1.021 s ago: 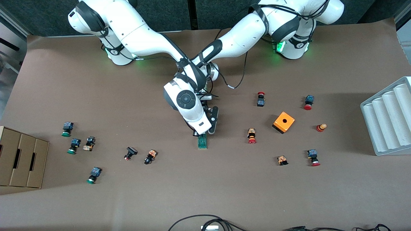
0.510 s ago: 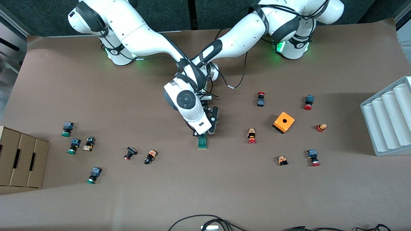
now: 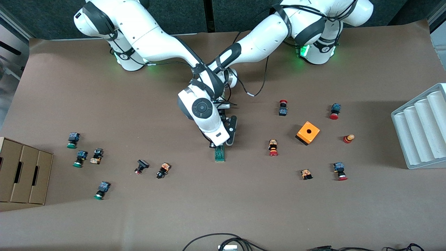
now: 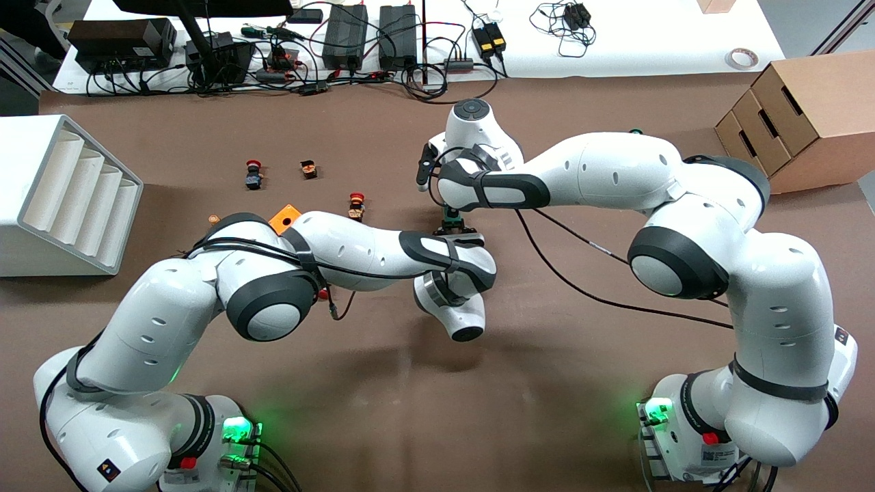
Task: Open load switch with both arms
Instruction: 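Open the right gripper and lift it off the white lever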
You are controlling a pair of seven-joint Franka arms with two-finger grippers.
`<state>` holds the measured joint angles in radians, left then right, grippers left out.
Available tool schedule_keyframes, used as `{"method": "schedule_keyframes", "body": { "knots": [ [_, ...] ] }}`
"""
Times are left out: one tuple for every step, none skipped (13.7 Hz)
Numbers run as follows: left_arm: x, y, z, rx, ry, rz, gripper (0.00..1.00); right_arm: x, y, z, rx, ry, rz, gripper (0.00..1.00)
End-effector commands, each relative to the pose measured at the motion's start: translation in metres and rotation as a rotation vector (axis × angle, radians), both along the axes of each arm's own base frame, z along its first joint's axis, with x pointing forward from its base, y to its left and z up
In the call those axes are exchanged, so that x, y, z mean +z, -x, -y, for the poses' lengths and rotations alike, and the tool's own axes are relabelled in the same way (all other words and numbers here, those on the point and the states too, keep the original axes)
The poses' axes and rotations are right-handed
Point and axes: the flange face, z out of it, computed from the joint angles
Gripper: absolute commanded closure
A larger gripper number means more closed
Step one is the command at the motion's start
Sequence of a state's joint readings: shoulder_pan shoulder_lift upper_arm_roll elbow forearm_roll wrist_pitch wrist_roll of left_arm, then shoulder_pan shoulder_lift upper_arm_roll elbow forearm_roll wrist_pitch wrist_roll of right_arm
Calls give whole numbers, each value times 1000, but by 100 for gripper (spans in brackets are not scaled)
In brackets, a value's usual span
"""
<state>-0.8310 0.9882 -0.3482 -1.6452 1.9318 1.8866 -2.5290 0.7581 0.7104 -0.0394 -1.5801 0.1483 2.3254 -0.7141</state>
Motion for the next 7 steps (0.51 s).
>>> {"method": "schedule_keyframes", "body": {
  "knots": [
    [-8, -1, 9, -41, 7, 2, 59, -6, 6, -3, -11, -9, 2, 61],
    [-8, -1, 9, -41, 7, 2, 59, -4, 6, -3, -15, -11, 2, 59],
    [-8, -1, 9, -41, 7, 2, 59, -1, 6, -4, -20, -13, 2, 44],
    [-8, -1, 9, -41, 7, 2, 59, 3, 3, -2, -25, -15, 4, 0],
    [-8, -1, 9, -41, 7, 2, 59, 10, 1, -2, -26, -23, 12, 0],
    [-8, 0, 9, -42, 6, 1, 59, 14, 0, -2, -27, -26, 15, 0],
    [-8, -1, 8, -40, 7, 2, 59, 19, 0, -3, -28, -31, 17, 0]
  ]
}}
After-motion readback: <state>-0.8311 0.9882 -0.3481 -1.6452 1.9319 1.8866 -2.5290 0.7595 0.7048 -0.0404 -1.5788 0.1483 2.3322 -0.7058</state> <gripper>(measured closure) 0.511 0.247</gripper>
